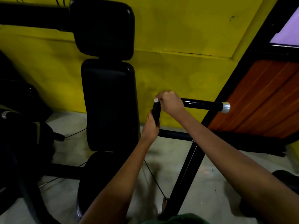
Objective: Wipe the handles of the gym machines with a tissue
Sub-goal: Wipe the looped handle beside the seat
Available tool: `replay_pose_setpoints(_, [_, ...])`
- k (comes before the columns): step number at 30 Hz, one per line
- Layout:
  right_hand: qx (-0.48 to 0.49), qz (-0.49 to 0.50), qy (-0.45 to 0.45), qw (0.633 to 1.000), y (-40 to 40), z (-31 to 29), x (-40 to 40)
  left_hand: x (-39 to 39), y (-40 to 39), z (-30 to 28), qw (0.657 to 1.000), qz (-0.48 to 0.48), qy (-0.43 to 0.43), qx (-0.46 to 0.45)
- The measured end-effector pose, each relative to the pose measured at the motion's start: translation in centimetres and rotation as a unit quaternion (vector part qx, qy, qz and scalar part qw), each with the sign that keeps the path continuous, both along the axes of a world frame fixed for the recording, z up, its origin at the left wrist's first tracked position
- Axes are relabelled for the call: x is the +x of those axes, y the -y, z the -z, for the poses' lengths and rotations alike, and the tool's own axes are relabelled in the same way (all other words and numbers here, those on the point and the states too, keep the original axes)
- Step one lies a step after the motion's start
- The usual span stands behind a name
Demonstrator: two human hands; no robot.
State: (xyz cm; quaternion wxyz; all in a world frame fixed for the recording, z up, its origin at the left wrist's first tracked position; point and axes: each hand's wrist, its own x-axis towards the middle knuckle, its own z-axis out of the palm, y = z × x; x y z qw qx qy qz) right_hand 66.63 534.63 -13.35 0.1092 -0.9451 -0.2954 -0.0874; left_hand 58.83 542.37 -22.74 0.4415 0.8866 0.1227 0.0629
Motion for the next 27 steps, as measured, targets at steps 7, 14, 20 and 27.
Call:
replay_pose_setpoints(7, [0.070,-0.161,0.136,0.975,3.8,1.9,-1.3,0.0,-0.4,0.1,1.000,0.007,-0.004,-0.010])
replay_pose_setpoints(14, [0.140,-0.114,0.141,0.973,4.4,1.9,-1.2,0.6,-0.4,-1.2,0.999,0.019,-0.048,0.017])
replay_pose_setpoints(20, [0.186,-0.063,0.182,0.963,9.2,2.1,-1.3,0.9,-0.9,-3.4,0.997,0.029,0.048,0.047])
replay_pose_setpoints(27, [0.160,-0.050,0.157,0.973,9.7,2.4,-1.8,3.6,-0.6,-5.6,0.967,0.117,0.116,0.193])
